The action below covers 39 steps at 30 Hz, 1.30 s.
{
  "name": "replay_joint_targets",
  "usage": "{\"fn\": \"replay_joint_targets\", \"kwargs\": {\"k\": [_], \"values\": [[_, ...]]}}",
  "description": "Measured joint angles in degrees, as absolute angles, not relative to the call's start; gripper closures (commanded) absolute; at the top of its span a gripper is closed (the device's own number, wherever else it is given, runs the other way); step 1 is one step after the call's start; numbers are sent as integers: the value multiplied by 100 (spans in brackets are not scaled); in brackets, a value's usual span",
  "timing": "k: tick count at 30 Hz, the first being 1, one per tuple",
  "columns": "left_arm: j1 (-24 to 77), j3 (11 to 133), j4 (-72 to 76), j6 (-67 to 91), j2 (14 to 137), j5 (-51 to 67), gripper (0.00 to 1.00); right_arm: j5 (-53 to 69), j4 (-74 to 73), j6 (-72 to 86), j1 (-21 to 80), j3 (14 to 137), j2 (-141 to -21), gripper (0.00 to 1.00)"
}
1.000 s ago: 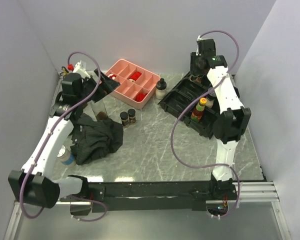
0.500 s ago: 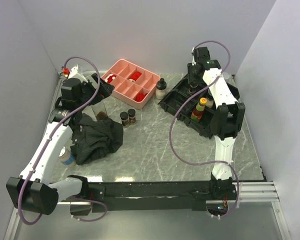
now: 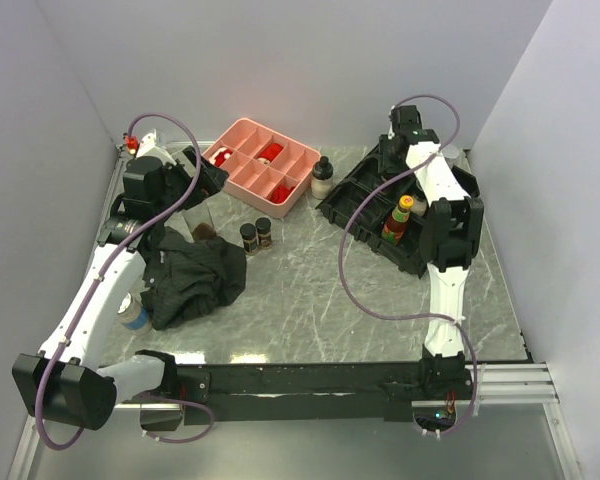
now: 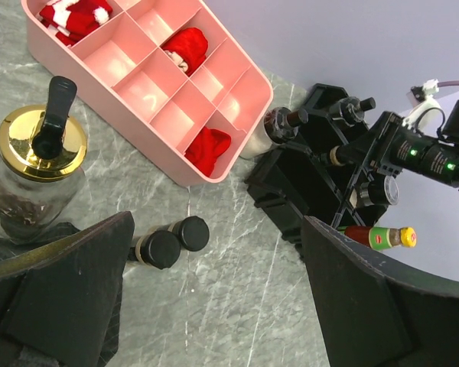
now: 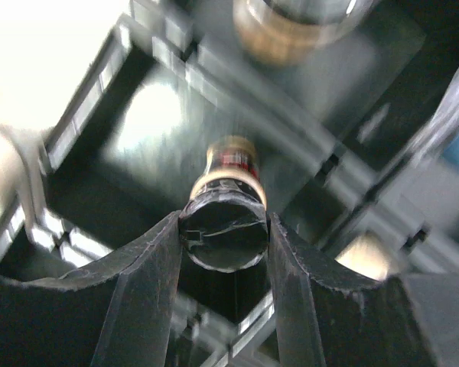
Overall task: Organize the condiment bottles
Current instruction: Place the bottle in the storage box.
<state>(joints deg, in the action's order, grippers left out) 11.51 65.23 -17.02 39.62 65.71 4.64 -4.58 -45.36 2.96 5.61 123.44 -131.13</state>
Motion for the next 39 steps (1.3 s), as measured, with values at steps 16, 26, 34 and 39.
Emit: {"fn": "replay_joint_targets", "kwargs": {"k": [16, 26, 34, 39], "values": [[1151, 6523, -1702, 3962, 6571, 419, 4, -440, -4042, 475, 445, 12269, -13159, 42], [1151, 6523, -1702, 3962, 6545, 357, 4, -392, -3992, 510, 445, 12158, -13159, 22], [1151, 6519, -1699, 3957, 6484, 311, 3, -386, -4060, 530, 445, 12147, -13019, 20], [1168, 6497, -1699, 3872, 6366, 200, 4, -392, -4132, 620, 469, 11754, -12342, 18]]}}
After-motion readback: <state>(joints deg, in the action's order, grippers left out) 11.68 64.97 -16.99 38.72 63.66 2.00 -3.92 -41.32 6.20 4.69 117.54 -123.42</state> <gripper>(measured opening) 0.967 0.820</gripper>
